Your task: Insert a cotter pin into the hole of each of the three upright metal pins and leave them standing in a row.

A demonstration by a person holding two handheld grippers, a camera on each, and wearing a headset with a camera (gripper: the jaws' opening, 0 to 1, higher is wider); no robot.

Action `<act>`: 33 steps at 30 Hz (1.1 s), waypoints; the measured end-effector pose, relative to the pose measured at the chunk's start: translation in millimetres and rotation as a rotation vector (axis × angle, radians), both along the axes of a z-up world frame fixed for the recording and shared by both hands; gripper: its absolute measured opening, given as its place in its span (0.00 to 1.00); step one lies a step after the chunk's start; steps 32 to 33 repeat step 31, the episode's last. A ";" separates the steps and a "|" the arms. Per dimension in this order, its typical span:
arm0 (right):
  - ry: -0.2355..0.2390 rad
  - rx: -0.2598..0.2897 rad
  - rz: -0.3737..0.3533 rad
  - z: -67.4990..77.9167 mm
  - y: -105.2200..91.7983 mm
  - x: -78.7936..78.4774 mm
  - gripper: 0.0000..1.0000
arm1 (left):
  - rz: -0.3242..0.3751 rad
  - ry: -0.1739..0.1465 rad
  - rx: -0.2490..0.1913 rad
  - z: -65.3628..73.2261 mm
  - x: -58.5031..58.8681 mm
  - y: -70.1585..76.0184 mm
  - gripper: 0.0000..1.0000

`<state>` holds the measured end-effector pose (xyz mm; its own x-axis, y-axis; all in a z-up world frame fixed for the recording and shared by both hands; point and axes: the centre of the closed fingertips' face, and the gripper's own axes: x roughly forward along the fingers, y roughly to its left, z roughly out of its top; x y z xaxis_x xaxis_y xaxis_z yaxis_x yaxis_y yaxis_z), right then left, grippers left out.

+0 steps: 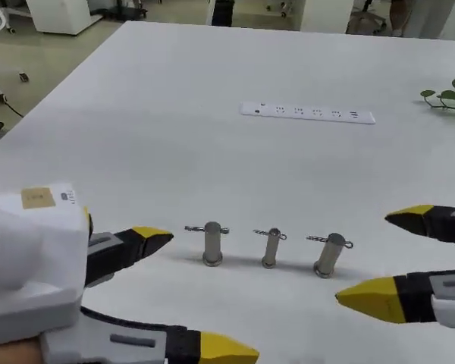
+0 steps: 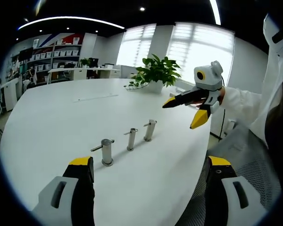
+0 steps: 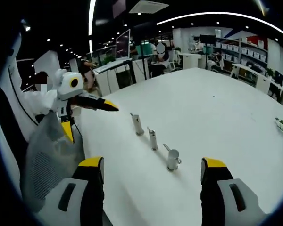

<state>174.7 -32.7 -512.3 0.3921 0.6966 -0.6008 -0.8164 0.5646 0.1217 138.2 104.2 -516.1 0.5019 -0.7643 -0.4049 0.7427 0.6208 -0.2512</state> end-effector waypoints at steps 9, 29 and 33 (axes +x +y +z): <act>0.022 -0.019 -0.043 -7.8 -3.1 -8.7 0.88 | 0.053 0.037 -0.025 -3.6 -8.5 6.1 0.98; 0.112 -0.043 -0.132 -20.6 -19.7 -18.2 0.98 | 0.136 0.105 -0.028 -19.2 -8.0 17.9 0.98; 0.112 -0.045 -0.140 -20.4 -21.5 -18.5 0.98 | 0.141 0.106 -0.029 -19.5 -7.8 18.5 0.98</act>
